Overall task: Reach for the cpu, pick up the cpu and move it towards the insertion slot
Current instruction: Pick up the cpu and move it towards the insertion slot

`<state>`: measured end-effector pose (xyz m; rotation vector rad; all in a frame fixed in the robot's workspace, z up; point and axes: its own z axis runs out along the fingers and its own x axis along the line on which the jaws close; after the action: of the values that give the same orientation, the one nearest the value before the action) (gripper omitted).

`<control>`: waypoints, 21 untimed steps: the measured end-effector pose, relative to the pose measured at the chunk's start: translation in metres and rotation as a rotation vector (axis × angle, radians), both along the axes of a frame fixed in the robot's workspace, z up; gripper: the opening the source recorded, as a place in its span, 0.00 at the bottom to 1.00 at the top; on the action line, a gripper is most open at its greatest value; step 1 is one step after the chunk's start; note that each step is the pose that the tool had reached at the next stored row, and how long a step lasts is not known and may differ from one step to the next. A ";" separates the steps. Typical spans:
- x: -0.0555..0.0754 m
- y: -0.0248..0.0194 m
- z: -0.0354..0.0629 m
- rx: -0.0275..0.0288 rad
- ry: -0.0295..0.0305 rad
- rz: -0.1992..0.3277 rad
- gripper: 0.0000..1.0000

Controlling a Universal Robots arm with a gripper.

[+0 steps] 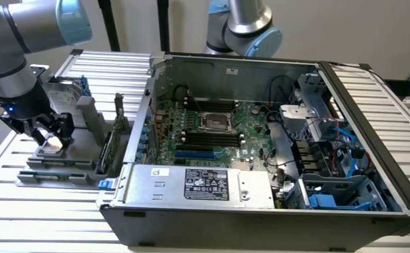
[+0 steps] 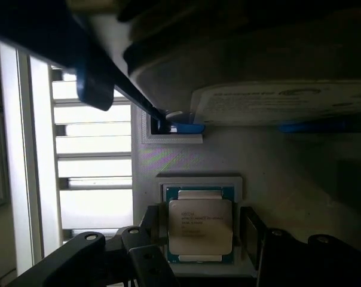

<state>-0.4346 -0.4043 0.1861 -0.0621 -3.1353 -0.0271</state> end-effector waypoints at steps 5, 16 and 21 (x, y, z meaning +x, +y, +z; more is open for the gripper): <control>0.001 0.0000 -0.0004 -0.0001 0.0012 0.000 0.65; 0.001 0.0000 -0.0003 -0.0003 0.0013 0.000 0.56; 0.001 0.0000 -0.0002 -0.0004 0.0014 0.000 0.55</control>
<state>-0.4333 -0.4043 0.1859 -0.0621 -3.1339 -0.0264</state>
